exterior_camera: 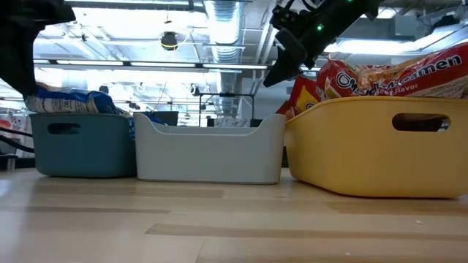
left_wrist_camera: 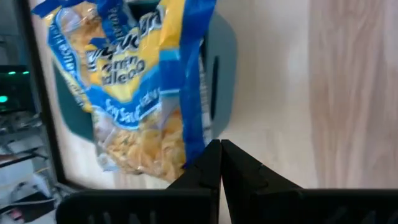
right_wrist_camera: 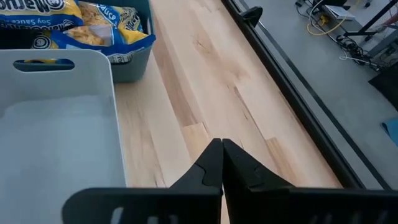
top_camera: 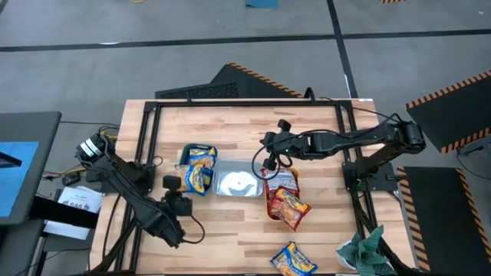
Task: Sort Maruchan noodles
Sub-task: Put the top blue noodle pack into the green bin
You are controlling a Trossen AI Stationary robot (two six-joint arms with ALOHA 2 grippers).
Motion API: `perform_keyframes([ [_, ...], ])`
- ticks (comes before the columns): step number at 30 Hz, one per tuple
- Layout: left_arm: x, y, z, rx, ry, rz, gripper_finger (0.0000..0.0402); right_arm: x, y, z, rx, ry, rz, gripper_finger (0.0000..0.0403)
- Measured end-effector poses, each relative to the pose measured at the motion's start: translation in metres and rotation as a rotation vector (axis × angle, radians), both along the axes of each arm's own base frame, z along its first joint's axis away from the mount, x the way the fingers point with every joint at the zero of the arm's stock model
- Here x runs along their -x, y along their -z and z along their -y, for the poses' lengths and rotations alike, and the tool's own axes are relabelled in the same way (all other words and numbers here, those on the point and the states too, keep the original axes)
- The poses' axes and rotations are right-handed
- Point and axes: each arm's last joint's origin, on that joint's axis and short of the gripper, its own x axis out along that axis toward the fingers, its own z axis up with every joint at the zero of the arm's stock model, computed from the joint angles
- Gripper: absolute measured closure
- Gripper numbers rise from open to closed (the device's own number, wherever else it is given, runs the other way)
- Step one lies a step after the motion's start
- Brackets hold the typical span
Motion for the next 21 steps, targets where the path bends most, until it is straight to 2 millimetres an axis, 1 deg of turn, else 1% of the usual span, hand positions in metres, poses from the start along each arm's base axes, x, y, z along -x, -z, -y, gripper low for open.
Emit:
perform_keyframes([
  [7, -0.01, 0.0, -0.006, -0.006, 0.005, 0.034, 0.0401, 0.0, 0.0, 0.0, 0.0, 0.001, 0.0, 0.0382],
  [10, -0.012, -0.002, -0.005, 0.0, 0.007, 0.038, 0.0401, 0.0, 0.0, 0.0, 0.0, 0.001, 0.0, 0.0382],
  [13, -0.012, -0.002, -0.006, -0.032, 0.019, 0.06, 0.0401, 0.0, 0.0, 0.0, -0.001, 0.0, 0.0, 0.0382],
  [15, -0.011, 0.002, -0.009, -0.057, 0.022, 0.052, 0.0401, 0.0, 0.0, 0.0, -0.001, 0.001, 0.001, 0.0382],
  [18, -0.01, 0.015, -0.018, -0.086, 0.012, 0.037, 0.0401, 0.0, 0.0, 0.0, -0.003, 0.001, 0.002, 0.0382],
  [21, -0.01, 0.027, -0.024, -0.07, -0.012, 0.022, 0.0401, 0.0, 0.0, -0.002, -0.003, -0.006, 0.002, 0.0382],
])
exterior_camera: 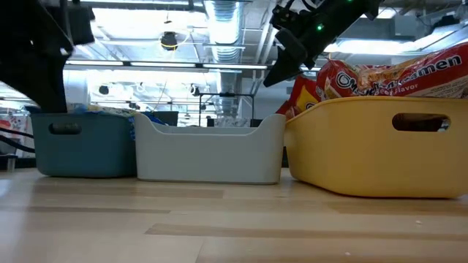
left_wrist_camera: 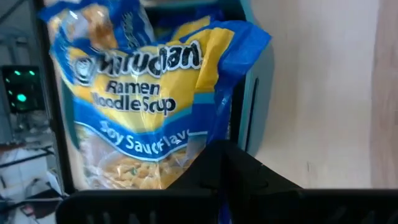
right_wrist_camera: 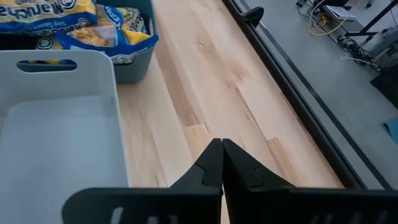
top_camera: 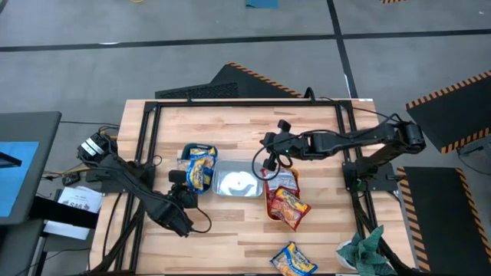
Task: Sort Maruchan noodles
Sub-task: Put the top blue noodle pack into the green bin
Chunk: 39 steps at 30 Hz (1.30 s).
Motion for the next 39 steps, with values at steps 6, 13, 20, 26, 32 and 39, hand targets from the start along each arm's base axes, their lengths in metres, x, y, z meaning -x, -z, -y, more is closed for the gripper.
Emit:
perform_keyframes([
  [6, -0.004, -0.007, 0.003, 0.022, 0.024, 0.014, 0.0401, 0.0, 0.0, 0.0, 0.0, 0.0, 0.003, 0.0382],
  [13, -0.005, -0.055, 0.003, 0.049, 0.094, 0.12, 0.0401, 0.003, -0.003, -0.002, 0.01, -0.014, -0.01, 0.0382],
  [20, 0.007, -0.087, -0.018, 0.079, 0.254, 0.44, 0.0401, 0.036, -0.026, -0.016, -0.018, -0.039, -0.044, 0.0382],
  [26, 0.006, -0.075, -0.053, 0.31, 0.494, 0.714, 0.0401, 0.07, -0.045, -0.03, -0.175, -0.058, -0.022, 0.0382],
  [32, 0.008, -0.072, -0.088, 0.301, 0.534, 0.943, 0.0401, 0.077, -0.055, -0.04, -0.332, -0.18, 0.03, 0.0375],
  [39, 0.006, -0.081, -0.104, 0.278, 0.461, 1.033, 0.0401, 0.073, -0.051, -0.042, -0.499, -0.165, 0.04, 0.0294],
])
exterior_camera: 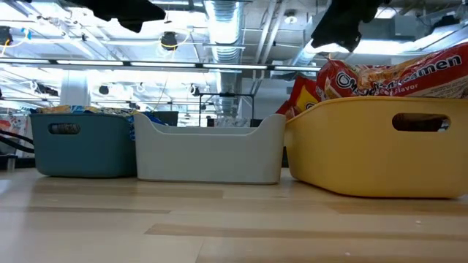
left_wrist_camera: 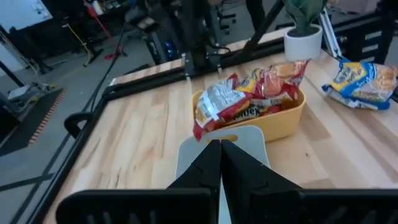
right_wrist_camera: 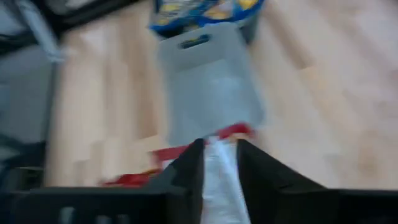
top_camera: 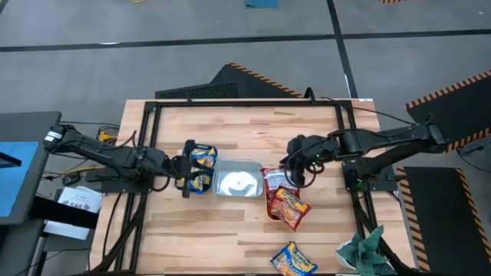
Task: Sort Maruchan noodles
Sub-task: Put the top blue noodle pack into the green bin
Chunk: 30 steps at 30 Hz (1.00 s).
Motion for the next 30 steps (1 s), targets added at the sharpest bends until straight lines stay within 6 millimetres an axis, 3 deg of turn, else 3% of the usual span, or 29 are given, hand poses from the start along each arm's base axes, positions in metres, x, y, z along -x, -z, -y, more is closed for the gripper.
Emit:
perform_keyframes([
  [5, -0.001, -0.001, -0.001, 0.015, -0.009, 0.02, 0.0401, -0.01, 0.001, -0.017, -0.254, -0.131, 0.019, 0.0205],
  [10, -0.002, -0.004, -0.001, 0.023, -0.008, 0.047, 0.0401, -0.019, 0.005, -0.053, -0.456, -0.157, -0.076, 0.0143],
  [14, -0.002, -0.009, 0.001, 0.09, 0.028, 0.097, 0.0401, -0.024, 0.004, -0.092, -0.546, -0.156, -0.187, 0.0133],
  [18, 0.0, -0.014, 0.006, 0.157, 0.12, 0.135, 0.0401, -0.023, 0.012, -0.135, -0.537, -0.043, -0.336, 0.0132],
  [26, 0.01, -0.02, 0.032, 0.248, 0.361, 0.158, 0.0401, -0.031, 0.05, -0.222, -0.582, 0.197, -0.561, 0.0132],
  [30, 0.02, -0.025, 0.046, 0.264, 0.433, 0.189, 0.0401, -0.047, 0.072, -0.252, -0.61, 0.301, -0.614, 0.0132],
])
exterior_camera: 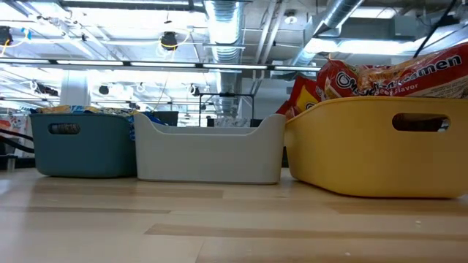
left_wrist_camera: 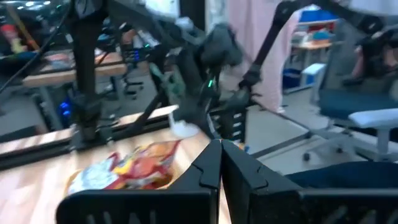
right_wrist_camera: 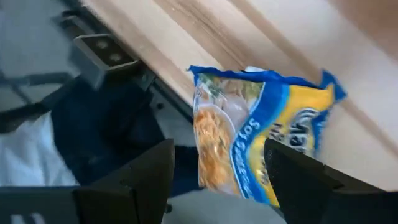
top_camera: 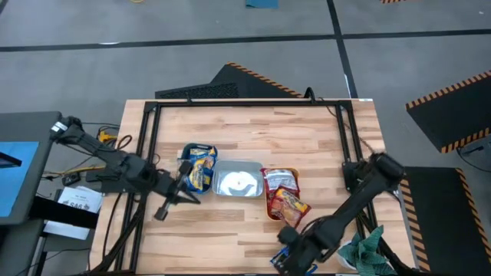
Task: Sort Maruchan noodles
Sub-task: Put the top blue noodle pack into the green bin, then put the blue noodle pack into the green bin
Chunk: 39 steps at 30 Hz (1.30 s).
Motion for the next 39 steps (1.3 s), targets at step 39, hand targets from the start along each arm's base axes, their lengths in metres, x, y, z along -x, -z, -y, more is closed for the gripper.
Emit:
perform_keyframes([
  [39, 0.032, 0.004, 0.026, -0.063, 0.007, -0.06, 0.0401, -0.049, 0.064, -0.041, 0.312, 0.206, -0.502, 0.0219],
])
